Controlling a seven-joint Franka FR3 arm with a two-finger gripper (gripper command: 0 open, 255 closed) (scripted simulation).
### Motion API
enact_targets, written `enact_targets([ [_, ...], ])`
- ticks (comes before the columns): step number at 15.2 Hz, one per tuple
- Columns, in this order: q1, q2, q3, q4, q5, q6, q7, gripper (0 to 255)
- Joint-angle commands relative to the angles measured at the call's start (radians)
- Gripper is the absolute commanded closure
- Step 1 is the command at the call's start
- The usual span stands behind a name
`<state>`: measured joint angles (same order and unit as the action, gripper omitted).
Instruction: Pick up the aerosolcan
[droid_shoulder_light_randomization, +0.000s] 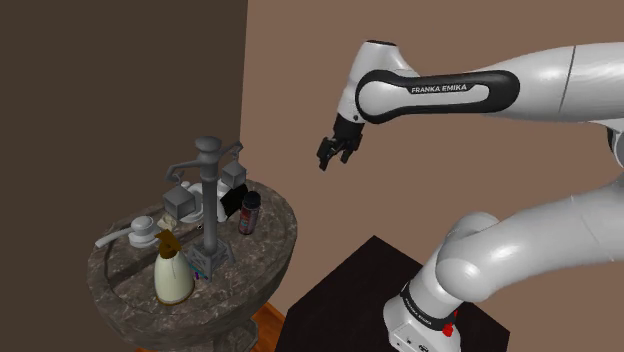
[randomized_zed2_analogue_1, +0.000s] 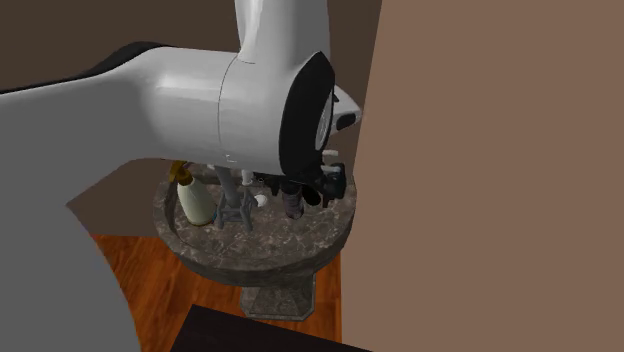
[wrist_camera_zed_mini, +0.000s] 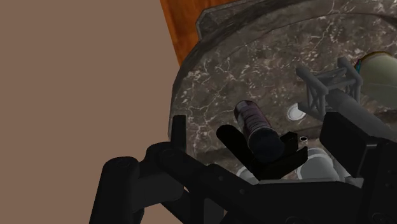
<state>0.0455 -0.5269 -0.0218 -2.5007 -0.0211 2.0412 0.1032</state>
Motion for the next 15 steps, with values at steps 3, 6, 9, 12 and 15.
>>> enact_targets([
  [3,0.013,0.141,0.013,0.019,0.012,0.134,0.016,0],
  [6,0.022,0.254,0.023,0.047,0.018,0.225,0.028,0],
  [9,0.031,0.37,0.033,0.088,0.023,0.307,0.041,0],
  [12,0.038,0.487,0.042,0.142,0.024,0.377,0.054,0],
  [15,0.045,0.605,0.05,0.207,0.022,0.436,0.068,0],
])
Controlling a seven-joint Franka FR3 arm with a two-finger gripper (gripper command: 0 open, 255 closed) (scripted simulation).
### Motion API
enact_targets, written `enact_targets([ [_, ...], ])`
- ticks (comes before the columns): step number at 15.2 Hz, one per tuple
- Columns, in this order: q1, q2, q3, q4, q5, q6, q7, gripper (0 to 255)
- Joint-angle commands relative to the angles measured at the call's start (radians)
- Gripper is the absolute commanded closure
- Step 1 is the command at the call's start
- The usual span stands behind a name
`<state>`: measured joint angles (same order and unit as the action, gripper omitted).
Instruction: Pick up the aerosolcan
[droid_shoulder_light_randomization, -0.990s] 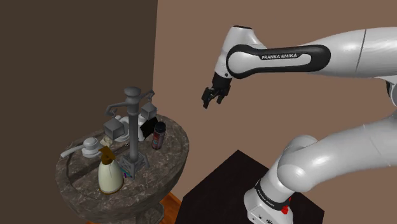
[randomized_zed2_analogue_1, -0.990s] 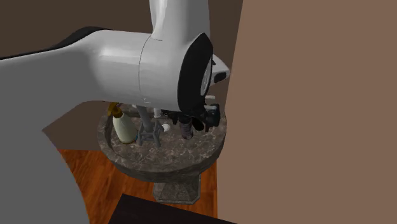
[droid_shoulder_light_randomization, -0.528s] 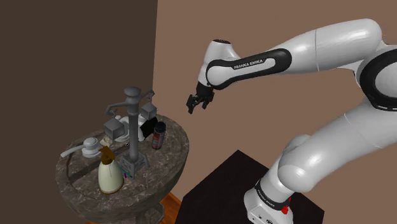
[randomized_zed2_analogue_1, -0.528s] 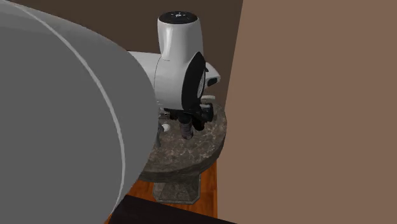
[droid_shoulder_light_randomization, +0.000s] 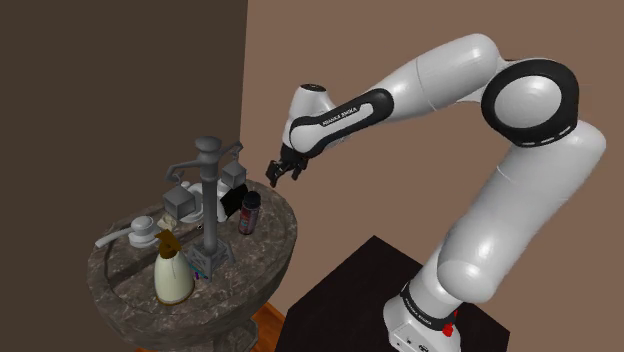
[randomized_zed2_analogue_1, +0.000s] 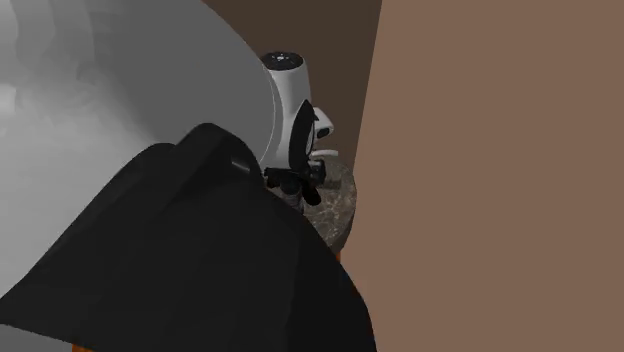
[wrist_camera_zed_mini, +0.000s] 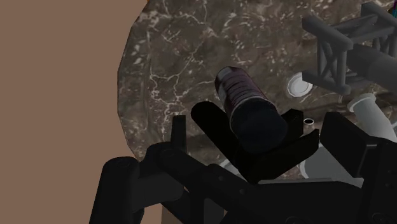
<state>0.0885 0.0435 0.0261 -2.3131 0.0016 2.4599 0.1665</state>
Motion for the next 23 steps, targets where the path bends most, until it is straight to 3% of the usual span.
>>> enact_targets([
  [1,0.005,0.074,0.005,0.044,-0.002,0.034,0.009,0],
  [11,0.041,0.462,0.012,0.358,-0.019,0.131,0.052,0],
  [21,0.044,0.544,0.009,0.37,-0.023,0.203,0.054,0],
  [22,0.044,0.542,0.009,0.368,-0.022,0.202,0.053,255],
  [23,0.044,0.542,0.009,0.368,-0.022,0.202,0.054,255],
])
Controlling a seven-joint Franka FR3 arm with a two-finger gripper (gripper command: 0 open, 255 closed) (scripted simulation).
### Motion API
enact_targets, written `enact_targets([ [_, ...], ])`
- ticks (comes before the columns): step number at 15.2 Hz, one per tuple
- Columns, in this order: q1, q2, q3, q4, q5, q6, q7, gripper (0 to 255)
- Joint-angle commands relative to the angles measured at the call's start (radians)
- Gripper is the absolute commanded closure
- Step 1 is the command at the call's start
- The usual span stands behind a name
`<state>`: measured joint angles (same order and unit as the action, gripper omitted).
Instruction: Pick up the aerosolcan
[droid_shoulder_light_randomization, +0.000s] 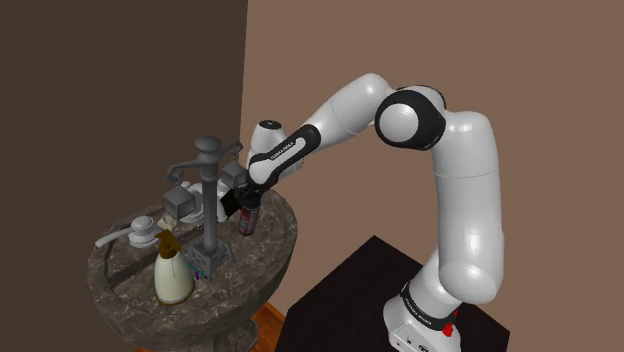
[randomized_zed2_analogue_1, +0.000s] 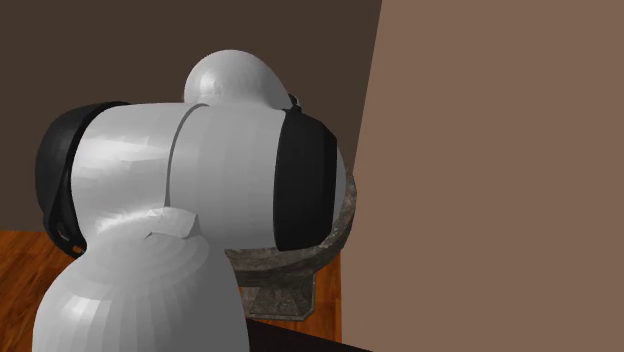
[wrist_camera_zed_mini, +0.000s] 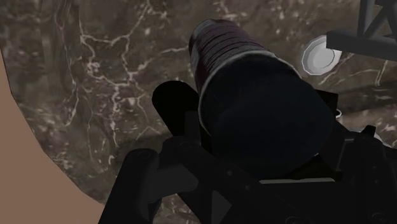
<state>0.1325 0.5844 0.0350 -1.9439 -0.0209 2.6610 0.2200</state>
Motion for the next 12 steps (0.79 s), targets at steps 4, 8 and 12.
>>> enact_targets([
  [4,0.0,0.002,0.0,-0.001,0.0,0.001,0.0,255],
  [8,0.0,0.003,0.0,0.001,0.0,0.001,0.0,255],
  [12,-0.001,-0.04,0.002,-0.006,0.002,-0.035,-0.001,255],
])
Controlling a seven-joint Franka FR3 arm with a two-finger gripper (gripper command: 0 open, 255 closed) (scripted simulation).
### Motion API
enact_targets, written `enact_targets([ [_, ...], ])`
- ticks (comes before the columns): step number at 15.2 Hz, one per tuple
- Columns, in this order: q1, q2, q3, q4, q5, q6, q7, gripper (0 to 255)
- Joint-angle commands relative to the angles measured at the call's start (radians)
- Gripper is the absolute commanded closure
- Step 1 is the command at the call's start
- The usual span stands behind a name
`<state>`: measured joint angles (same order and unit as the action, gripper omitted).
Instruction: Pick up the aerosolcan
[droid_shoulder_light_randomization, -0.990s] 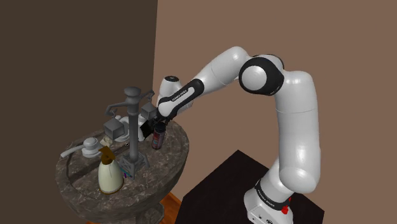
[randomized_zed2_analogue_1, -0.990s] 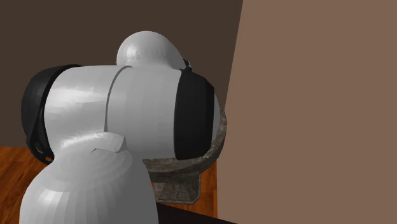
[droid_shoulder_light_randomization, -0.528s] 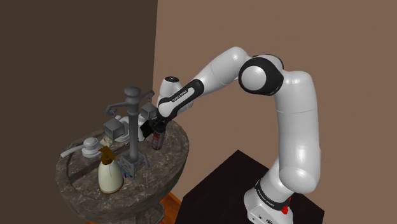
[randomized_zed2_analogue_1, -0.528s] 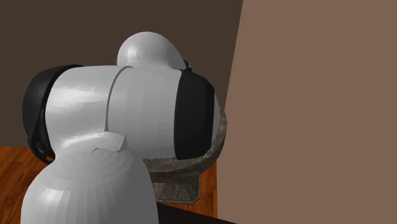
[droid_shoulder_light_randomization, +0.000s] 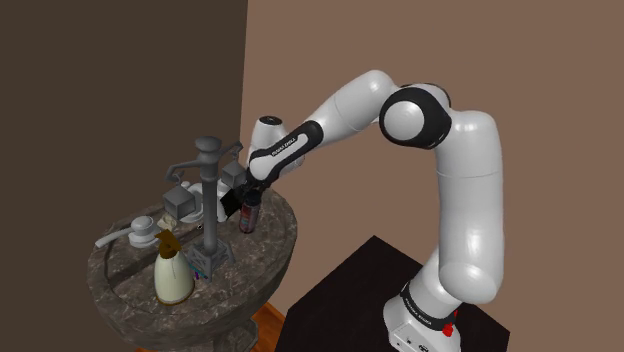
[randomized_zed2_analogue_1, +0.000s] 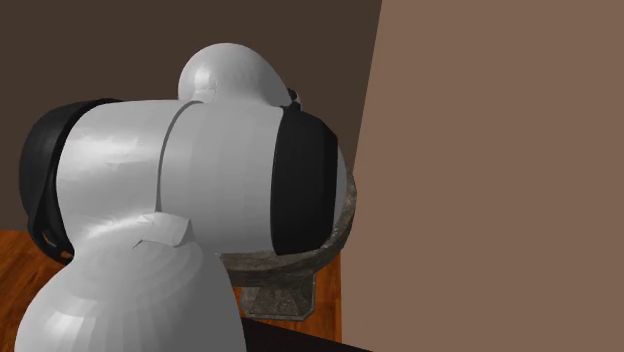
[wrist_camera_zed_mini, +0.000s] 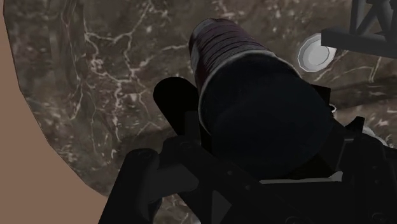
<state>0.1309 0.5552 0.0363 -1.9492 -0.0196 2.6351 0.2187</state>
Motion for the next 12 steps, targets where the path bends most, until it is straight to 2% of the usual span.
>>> enact_targets([
  [1,0.0,-0.021,0.001,-0.002,0.001,-0.019,0.001,255],
  [12,-0.003,-0.121,0.005,-0.001,0.006,-0.12,-0.002,255],
])
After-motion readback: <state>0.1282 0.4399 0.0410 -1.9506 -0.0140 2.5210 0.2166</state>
